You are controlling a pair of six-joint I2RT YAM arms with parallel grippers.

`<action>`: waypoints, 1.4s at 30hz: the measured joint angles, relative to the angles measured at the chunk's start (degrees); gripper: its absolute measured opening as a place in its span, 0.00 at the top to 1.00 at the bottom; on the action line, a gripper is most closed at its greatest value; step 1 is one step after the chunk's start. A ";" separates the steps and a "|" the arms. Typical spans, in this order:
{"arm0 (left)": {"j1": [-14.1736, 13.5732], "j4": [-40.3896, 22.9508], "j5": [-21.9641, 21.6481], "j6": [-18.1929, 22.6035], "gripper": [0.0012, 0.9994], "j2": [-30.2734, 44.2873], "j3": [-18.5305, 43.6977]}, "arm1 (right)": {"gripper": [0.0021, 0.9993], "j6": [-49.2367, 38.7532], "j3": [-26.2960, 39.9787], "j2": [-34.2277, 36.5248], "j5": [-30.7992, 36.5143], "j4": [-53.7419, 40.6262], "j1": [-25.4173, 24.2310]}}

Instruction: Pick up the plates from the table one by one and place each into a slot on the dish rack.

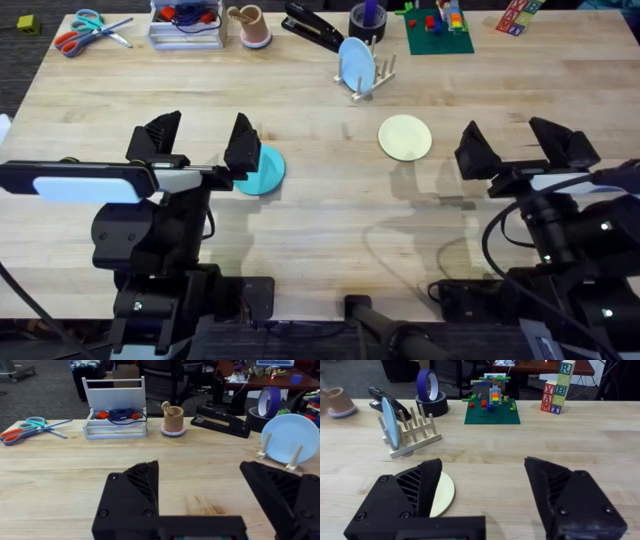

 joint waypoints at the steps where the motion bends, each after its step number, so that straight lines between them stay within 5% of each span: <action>1: 0.00 0.00 0.00 0.00 0.01 0.00 0.00 | 0.00 0.00 0.00 0.00 0.00 0.00 0.00; 14: 0.00 1.24 -0.01 0.00 0.01 0.00 0.08 | 0.00 0.00 -0.08 0.02 -0.17 1.89 0.00; 18: 0.00 -2.68 -0.10 0.00 0.01 0.00 2.17 | 0.00 0.00 0.02 0.02 -0.20 2.50 0.00; 29: 0.00 -19.99 -1.82 0.02 0.01 0.59 21.47 | 0.00 0.04 13.58 1.70 -0.20 -4.01 0.00; 42: 0.00 -48.32 -3.41 0.20 0.01 19.08 47.62 | 0.00 0.20 39.75 21.68 -0.22 -32.50 0.00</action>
